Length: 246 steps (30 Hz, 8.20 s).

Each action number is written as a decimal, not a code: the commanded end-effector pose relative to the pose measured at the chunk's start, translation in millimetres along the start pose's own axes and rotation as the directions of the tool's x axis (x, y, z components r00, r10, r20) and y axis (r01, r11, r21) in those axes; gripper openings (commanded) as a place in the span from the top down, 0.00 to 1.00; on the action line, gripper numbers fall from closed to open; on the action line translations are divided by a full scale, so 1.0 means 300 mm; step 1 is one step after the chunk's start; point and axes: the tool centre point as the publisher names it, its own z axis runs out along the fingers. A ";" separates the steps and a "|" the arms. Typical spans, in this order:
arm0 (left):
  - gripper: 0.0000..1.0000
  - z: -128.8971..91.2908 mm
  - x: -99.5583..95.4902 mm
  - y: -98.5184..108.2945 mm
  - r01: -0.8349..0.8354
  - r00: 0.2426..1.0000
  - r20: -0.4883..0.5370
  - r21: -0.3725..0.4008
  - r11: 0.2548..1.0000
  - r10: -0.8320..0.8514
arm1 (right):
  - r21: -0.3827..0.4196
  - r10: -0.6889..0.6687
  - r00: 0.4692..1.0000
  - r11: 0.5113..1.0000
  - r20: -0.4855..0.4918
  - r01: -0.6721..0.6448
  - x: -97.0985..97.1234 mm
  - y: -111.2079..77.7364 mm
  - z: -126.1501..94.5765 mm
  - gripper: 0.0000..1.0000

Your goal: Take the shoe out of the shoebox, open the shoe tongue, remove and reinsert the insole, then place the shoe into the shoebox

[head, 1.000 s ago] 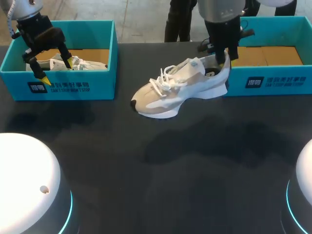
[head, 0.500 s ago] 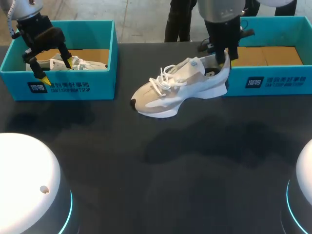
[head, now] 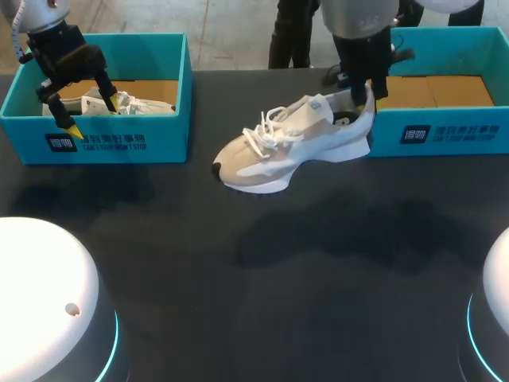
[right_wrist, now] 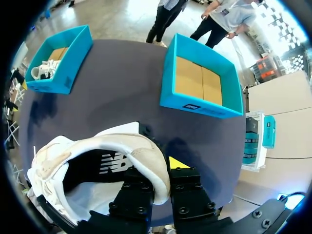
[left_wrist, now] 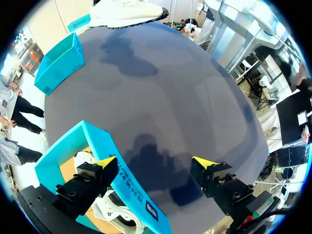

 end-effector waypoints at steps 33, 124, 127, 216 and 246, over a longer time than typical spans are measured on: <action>0.00 0.001 0.004 -0.001 -0.001 1.000 0.002 -0.002 1.000 0.001 | 0.049 -0.005 0.998 0.999 0.065 0.002 0.302 -0.174 0.266 1.00; 0.00 0.001 0.004 -0.001 -0.001 1.000 0.002 -0.002 1.000 0.001 | -0.537 -0.922 0.345 0.383 -0.176 0.751 0.268 -0.238 0.262 0.00; 0.00 0.001 0.004 -0.001 -0.001 1.000 0.002 -0.002 1.000 0.001 | -0.537 -0.922 0.345 0.383 -0.176 0.751 0.268 -0.238 0.262 0.00; 0.00 0.001 0.004 -0.001 -0.001 1.000 0.002 -0.002 1.000 0.001 | -0.898 -0.966 0.258 0.116 -0.002 0.425 0.074 -0.279 0.668 0.00; 0.00 0.001 0.004 -0.001 -0.001 1.000 0.002 -0.002 1.000 0.001 | -0.897 -0.967 0.255 0.116 -0.004 0.427 0.078 -0.275 0.670 0.00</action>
